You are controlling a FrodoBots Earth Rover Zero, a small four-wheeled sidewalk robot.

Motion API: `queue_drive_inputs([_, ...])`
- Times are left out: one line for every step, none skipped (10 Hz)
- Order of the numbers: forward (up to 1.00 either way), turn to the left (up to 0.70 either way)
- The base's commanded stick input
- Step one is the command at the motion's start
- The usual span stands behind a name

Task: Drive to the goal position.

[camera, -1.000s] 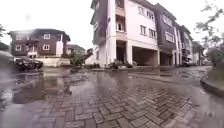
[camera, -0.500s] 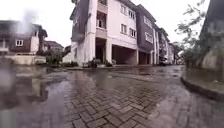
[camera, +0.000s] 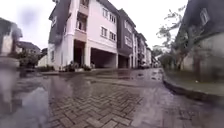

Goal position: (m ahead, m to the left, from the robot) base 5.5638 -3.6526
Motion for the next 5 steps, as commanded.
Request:
queue_drive_inputs([0.70, 0.00])
queue_drive_inputs([0.70, 0.00])
queue_drive_inputs([0.70, 0.00])
queue_drive_inputs([0.70, 0.00])
queue_drive_inputs([0.70, 0.00])
